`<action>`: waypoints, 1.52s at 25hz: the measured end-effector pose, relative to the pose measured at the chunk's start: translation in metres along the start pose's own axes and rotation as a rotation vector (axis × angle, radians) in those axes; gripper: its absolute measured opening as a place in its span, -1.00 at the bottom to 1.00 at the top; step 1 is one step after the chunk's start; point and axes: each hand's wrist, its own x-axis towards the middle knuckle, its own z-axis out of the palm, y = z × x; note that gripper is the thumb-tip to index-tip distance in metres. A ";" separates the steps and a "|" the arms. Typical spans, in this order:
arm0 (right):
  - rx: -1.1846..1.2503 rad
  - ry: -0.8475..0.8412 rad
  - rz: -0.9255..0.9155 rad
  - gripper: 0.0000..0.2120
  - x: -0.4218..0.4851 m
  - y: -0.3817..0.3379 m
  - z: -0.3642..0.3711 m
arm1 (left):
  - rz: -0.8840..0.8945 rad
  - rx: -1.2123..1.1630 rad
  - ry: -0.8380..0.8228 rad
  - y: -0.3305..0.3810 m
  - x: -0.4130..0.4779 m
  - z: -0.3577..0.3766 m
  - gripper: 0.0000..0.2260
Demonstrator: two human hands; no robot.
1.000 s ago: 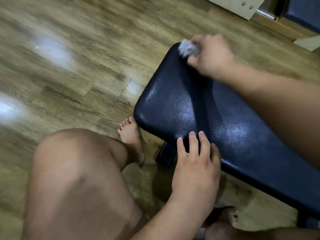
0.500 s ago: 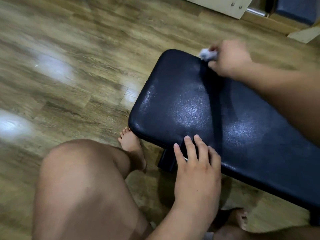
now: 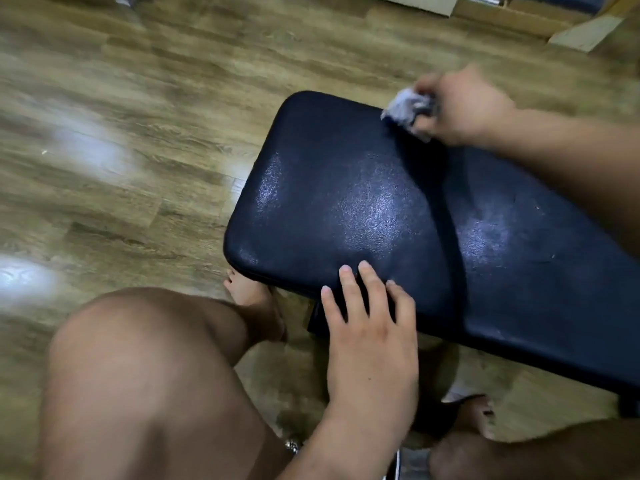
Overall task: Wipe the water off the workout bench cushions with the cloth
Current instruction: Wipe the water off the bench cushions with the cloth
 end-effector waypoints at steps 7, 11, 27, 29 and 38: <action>0.171 -0.296 -0.517 -0.72 -0.182 -0.062 0.039 | 0.064 -0.473 0.600 -0.035 0.041 -0.077 -0.75; 0.152 -0.204 -0.557 -0.65 -0.186 -0.002 0.040 | 0.158 -0.186 0.121 -0.045 0.094 -0.106 -0.39; -0.018 -0.127 -0.344 -0.67 -0.229 0.127 0.029 | 0.473 0.113 -0.393 0.082 0.185 -0.085 0.10; -0.082 0.020 0.009 -0.72 -0.175 0.190 0.025 | 0.469 0.139 -0.402 0.101 0.179 -0.075 0.13; 0.144 -0.148 -0.147 -0.67 -0.274 0.167 0.034 | 0.410 0.264 -0.430 0.124 0.158 -0.042 0.21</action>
